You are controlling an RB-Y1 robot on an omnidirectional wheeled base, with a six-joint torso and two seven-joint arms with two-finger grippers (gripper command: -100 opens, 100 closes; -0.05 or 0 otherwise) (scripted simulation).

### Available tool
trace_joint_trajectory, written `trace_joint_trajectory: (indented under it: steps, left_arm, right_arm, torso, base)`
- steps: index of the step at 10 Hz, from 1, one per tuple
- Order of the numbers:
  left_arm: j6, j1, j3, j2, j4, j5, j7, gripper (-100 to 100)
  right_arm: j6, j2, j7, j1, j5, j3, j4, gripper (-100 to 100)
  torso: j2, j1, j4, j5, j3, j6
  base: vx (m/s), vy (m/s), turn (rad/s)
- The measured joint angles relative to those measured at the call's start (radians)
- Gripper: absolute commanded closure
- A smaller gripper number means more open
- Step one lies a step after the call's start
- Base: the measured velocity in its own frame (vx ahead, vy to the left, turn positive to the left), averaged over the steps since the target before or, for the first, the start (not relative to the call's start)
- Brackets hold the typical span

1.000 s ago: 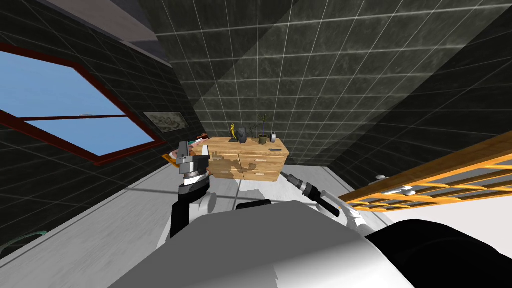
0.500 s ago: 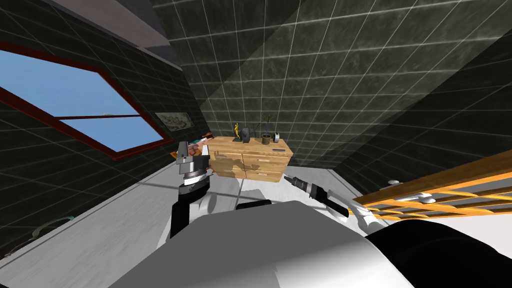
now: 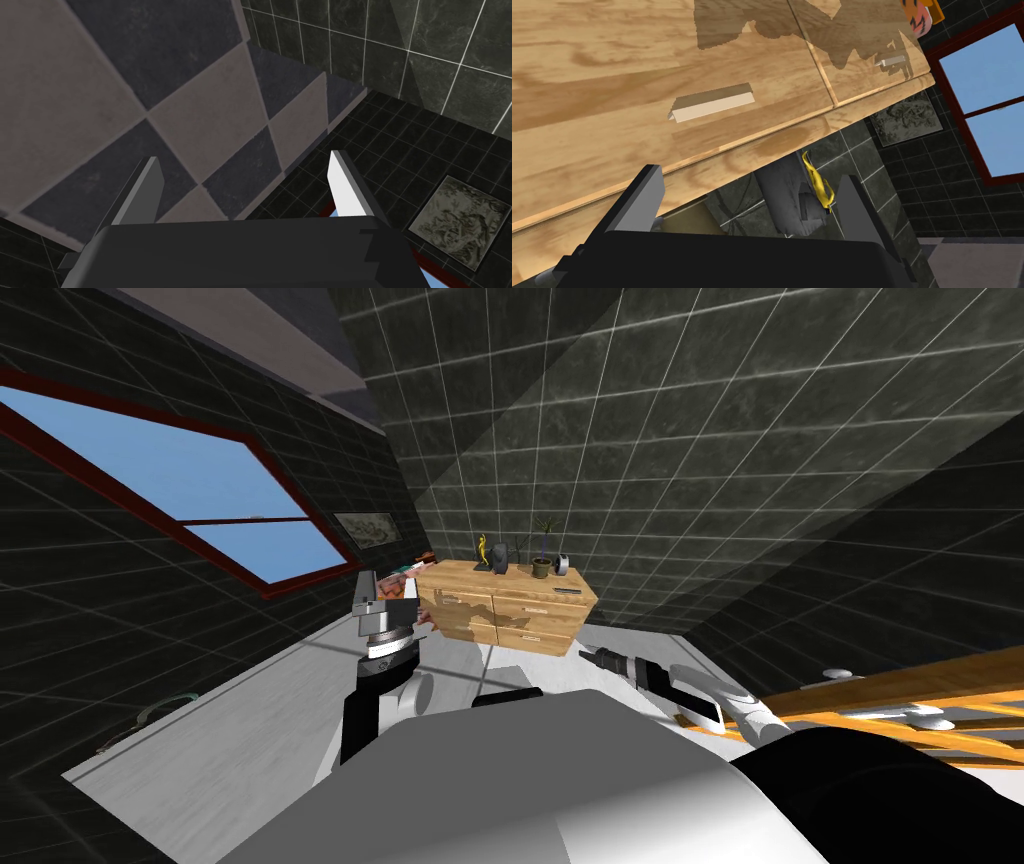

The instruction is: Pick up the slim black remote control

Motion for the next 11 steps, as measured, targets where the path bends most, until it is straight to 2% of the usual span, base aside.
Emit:
trace_joint_trajectory:
  steps: [2, 6, 7, 8, 10, 11]
  left_arm:
    - [0.000, 0.000, 0.000, 0.000, 0.000, 0.000, 0.000, 0]
    - [0.000, 0.000, 0.000, 0.000, 0.000, 0.000, 0.000, 0]
    - [0.000, 0.000, 0.000, 0.000, 0.000, 0.000, 0.000, 0]
    - [0.000, 0.000, 0.000, 0.000, 0.000, 0.000, 0.000, 0]
    - [0.000, 0.000, 0.000, 0.000, 0.000, 0.000, 0.000, 0]
    - [0.000, 0.000, 0.000, 0.000, 0.000, 0.000, 0.000, 0]
  right_arm:
    - [0.001, -0.045, 0.003, -0.001, 0.017, 0.013, 0.023, -100]
    - [0.010, -0.167, 0.027, 0.012, 0.060, 0.045, 0.065, -100]
    - [0.007, -0.201, 0.031, 0.010, 0.066, 0.050, 0.081, -100]
    - [-0.004, -0.229, 0.040, -0.008, 0.083, 0.071, 0.119, -100]
    - [-0.014, -0.284, 0.066, 0.002, 0.098, 0.085, 0.155, -100]
    - [-0.010, -0.313, 0.072, 0.007, 0.104, 0.091, 0.154, -100]
  torso:
    - [0.000, -0.001, 0.000, 0.000, 0.000, -0.001]
    - [-0.002, 0.000, -0.001, 0.000, -0.001, -0.001]
    - [-0.002, 0.000, 0.000, 0.000, -0.001, 0.000]
    - [-0.002, -0.001, 0.000, 0.000, -0.001, -0.001]
    - [-0.003, -0.001, -0.001, 0.000, -0.002, 0.000]
    - [-0.003, -0.001, -0.001, 0.000, -0.002, 0.000]
  base:
    - [0.028, 0.038, 0.125]
    - [0.060, 0.043, 0.139]
    - [0.059, 0.031, 0.155]
    - [0.059, 0.025, 0.129]
    - [0.072, 0.022, 0.138]
    - [0.081, 0.029, 0.177]
